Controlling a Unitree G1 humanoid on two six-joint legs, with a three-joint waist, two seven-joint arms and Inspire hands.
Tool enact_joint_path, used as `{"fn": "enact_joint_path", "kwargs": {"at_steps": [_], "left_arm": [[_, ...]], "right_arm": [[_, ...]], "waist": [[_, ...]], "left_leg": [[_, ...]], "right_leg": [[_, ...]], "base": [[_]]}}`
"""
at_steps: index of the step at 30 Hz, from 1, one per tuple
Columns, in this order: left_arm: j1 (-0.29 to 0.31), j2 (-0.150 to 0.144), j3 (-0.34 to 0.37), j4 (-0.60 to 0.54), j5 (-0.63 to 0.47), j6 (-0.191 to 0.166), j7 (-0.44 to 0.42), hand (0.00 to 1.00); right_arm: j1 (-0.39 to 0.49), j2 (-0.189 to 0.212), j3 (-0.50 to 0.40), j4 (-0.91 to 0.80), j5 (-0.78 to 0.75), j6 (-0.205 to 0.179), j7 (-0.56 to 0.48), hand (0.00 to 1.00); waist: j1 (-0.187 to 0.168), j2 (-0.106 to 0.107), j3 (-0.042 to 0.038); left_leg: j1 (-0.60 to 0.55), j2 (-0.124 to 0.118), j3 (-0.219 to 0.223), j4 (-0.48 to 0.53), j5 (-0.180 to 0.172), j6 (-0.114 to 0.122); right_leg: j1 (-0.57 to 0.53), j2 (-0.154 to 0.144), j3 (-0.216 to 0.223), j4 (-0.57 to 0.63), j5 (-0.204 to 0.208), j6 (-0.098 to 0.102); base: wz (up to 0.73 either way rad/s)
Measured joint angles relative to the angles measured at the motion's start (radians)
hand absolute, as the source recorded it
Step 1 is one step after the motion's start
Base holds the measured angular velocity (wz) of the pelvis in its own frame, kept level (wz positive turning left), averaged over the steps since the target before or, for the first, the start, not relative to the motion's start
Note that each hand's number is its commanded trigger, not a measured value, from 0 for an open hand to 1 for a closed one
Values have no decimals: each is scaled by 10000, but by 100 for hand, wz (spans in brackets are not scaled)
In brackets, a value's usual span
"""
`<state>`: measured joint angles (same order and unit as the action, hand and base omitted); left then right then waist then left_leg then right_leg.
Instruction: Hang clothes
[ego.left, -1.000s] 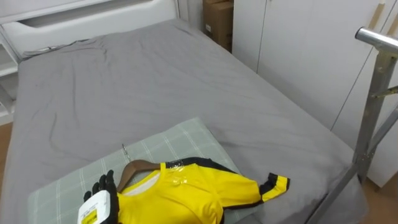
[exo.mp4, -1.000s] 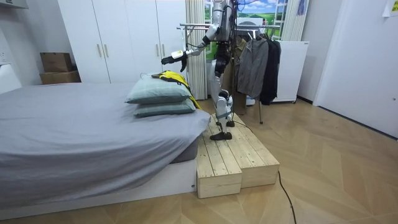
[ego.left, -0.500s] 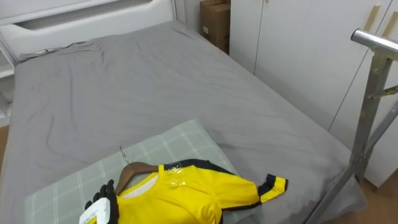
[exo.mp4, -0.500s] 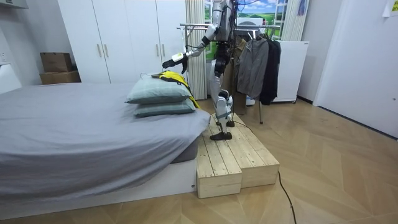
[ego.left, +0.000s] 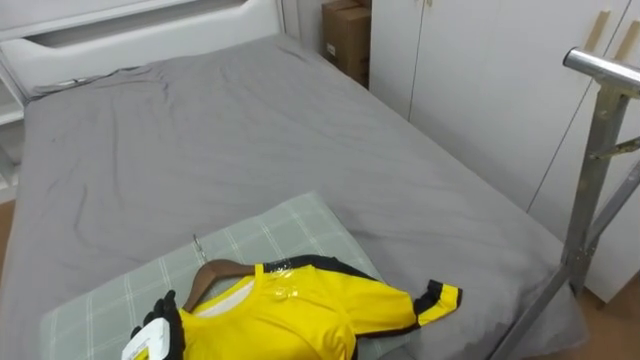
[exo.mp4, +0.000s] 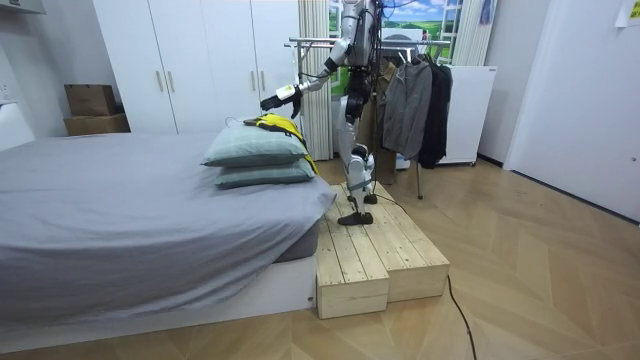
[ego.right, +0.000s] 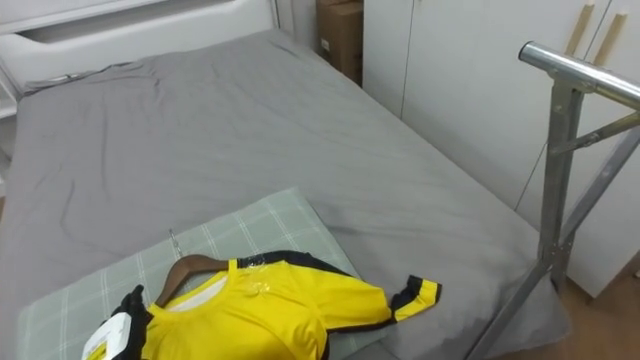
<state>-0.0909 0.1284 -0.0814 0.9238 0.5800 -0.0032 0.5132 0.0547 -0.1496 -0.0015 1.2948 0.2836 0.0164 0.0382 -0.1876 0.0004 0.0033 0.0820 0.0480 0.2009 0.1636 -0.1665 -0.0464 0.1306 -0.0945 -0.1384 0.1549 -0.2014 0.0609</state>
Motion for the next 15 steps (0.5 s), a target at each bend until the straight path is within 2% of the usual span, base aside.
{"fn": "enact_joint_path", "kwargs": {"at_steps": [4, 9, 11, 15], "left_arm": [[-32, 0, 0, -25, -8, 5, -3, 0], [-448, 38, 28, -31, -12, 100, -48, 0], [-660, 44, 77, -30, -12, 155, -62, 0], [-716, 39, 116, -30, -12, 198, -83, 0]], "right_arm": [[-2, -1, -2, -6, 5, 59, -21, 0], [-4, 10, -28, 19, 80, 104, -31, 0], [-15, 10, -28, 30, 304, 238, -38, 0], [34, 17, -5, 39, 595, 290, -40, 0]], "waist": [[-5, 1, 0], [-10, -10, -2], [1, -17, -8], [10, -32, -23]], "left_leg": [[-6, 0, 0, 3, 0, 0], [-18, 7, -9, 0, 0, 0], [4, 7, -14, 1, 0, 0], [22, 12, -17, 10, 0, 0]], "right_leg": [[-3, 2, -5, -6, 0, 0], [75, 6, -51, -6, 1, 0], [96, 5, -73, -10, 1, -1], [119, 6, -77, -14, 2, -2]], "base": [[0], [2], [0], [0]]}}
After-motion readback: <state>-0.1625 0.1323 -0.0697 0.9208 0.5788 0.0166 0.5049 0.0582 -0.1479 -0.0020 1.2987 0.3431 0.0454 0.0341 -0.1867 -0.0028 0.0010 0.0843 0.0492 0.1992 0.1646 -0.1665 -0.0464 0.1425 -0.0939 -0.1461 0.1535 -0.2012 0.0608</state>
